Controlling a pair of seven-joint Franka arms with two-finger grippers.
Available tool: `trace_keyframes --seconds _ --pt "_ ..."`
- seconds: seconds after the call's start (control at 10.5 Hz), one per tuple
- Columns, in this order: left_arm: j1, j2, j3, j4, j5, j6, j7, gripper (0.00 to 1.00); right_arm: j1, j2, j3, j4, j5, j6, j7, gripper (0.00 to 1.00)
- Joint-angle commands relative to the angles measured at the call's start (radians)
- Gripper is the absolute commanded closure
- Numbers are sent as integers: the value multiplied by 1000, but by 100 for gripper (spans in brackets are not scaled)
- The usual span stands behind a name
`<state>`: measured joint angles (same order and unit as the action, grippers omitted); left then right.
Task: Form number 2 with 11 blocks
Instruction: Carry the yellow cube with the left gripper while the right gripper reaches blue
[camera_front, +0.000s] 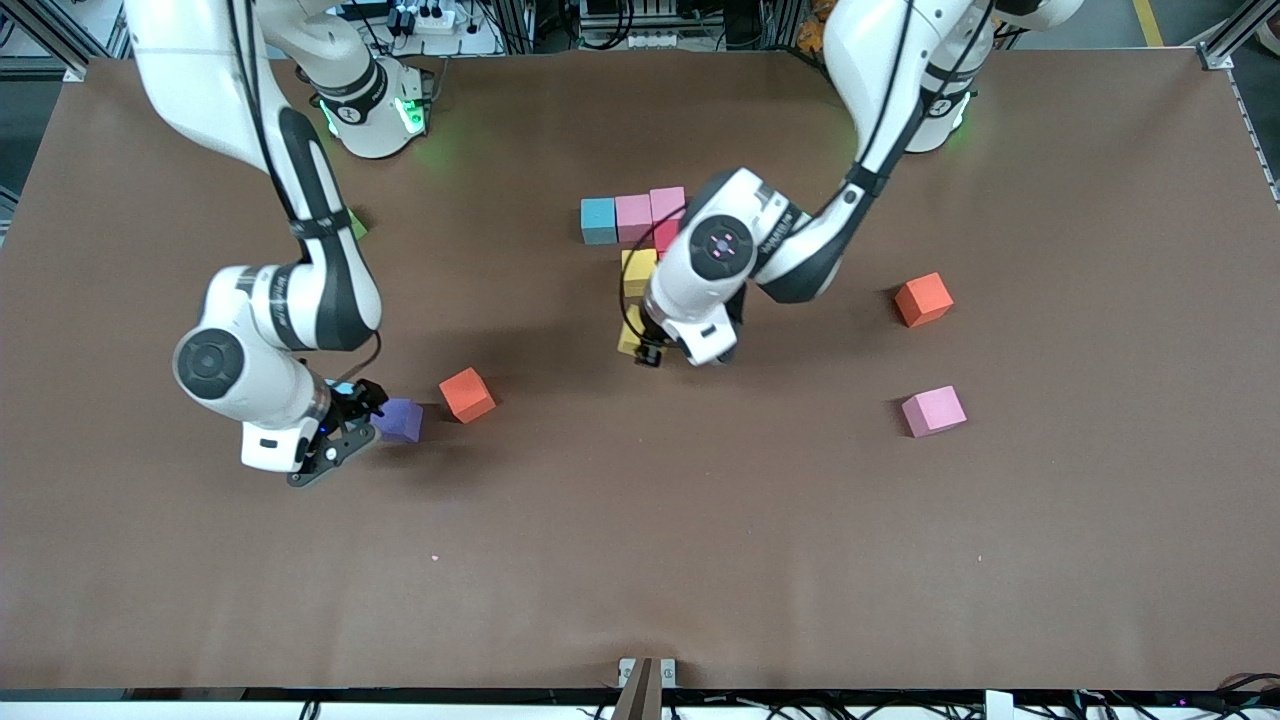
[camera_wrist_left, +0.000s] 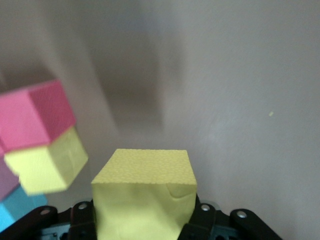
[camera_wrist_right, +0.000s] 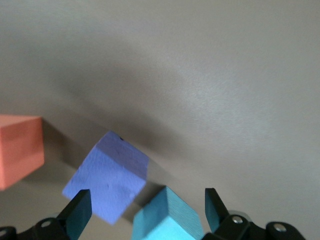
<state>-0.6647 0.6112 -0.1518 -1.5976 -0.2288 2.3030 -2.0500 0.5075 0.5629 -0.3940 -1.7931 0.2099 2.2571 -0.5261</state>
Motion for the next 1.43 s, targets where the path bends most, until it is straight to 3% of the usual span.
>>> trace_keyframes --seconds 0.0,0.19,0.29,0.38,0.67,1.14,1.24,1.33 --pt "-24 -10 0 28 22 7 -157 72 16 11 6 9 5 1 170 0" --pt "-47 -4 -21 56 26 15 -283 72 3 31 7 9 38 4 280 0" --pt "-76 -1 -21 56 38 56 -345 72 5 46 6 8 130 7 288 0" --pt "-114 2 -21 50 77 90 -411 72 5 55 4 4 167 12 293 0" --pt "-148 50 -40 44 189 154 -573 72 -7 77 6 0 180 39 411 0" --pt "-207 107 -40 21 276 154 -611 72 23 86 9 -32 187 39 521 0" --pt "-211 104 -40 13 276 153 -613 72 22 83 9 -43 193 36 521 5" --pt "-214 101 -40 7 276 154 -614 72 22 83 9 -43 197 36 521 38"
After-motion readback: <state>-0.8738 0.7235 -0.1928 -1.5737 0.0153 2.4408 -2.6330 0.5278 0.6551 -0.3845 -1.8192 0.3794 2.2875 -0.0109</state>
